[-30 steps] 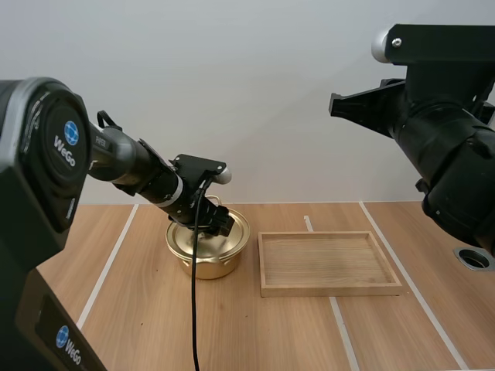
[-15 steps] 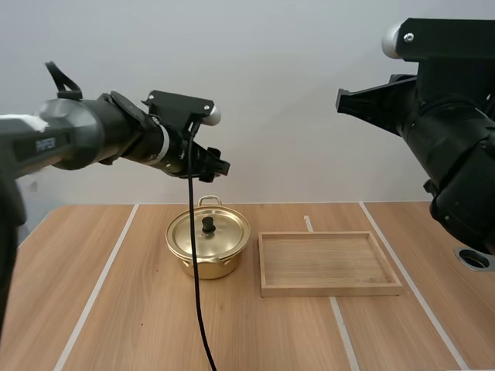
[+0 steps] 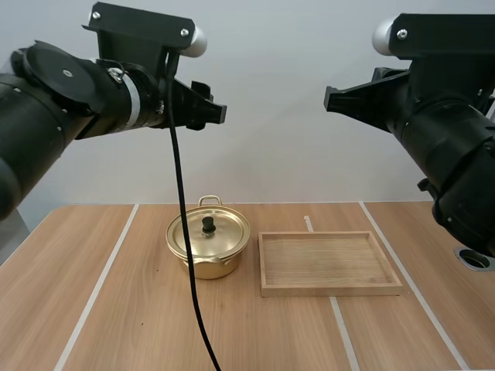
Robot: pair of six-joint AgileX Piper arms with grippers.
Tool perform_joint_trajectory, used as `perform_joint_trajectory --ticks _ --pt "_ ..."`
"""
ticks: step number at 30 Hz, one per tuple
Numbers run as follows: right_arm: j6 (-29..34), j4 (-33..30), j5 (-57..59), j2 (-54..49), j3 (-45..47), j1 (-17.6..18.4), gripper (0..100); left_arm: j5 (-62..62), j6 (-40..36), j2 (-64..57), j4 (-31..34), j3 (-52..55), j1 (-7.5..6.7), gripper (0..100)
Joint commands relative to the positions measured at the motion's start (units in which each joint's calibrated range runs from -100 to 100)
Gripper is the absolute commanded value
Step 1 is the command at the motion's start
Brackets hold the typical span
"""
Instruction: Open the pot, put the pineapple inside, and close it
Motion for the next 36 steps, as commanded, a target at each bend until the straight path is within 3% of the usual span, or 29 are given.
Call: perform_joint_trajectory --ticks 1,6,9,11,17,18,27,36 --pt "0.0 0.0 0.8 -2.1 0.1 -1.0 0 1.8 -2.1 -4.7 -0.2 -0.6 -0.02 90" --pt "0.0 0.0 1.0 -4.4 0.1 -2.1 0 2.5 -4.0 -12.6 1.8 -0.6 -0.02 86" --pt "0.0 0.0 1.0 -5.6 0.1 -2.1 0 2.5 -7.0 -16.5 5.5 -0.6 -0.02 74" --pt "0.0 0.0 1.0 -6.3 0.1 -2.1 0 2.5 -10.2 -18.8 9.6 -0.6 -0.02 60" --pt "0.0 0.0 1.6 -8.7 0.1 -2.2 0 3.4 -21.8 -25.7 22.4 -0.6 -0.02 3" --pt "0.0 0.0 1.8 -9.1 0.1 -2.3 0 4.0 -22.0 -26.6 23.3 -0.6 -0.02 0" --pt "0.5 0.0 7.0 -13.4 6.1 -2.8 0 11.2 -23.0 -34.9 24.6 0.2 -0.02 0" --pt "0.5 0.0 7.8 -15.8 15.3 -2.8 0 6.4 -32.5 -40.6 32.5 14.5 -0.02 0"
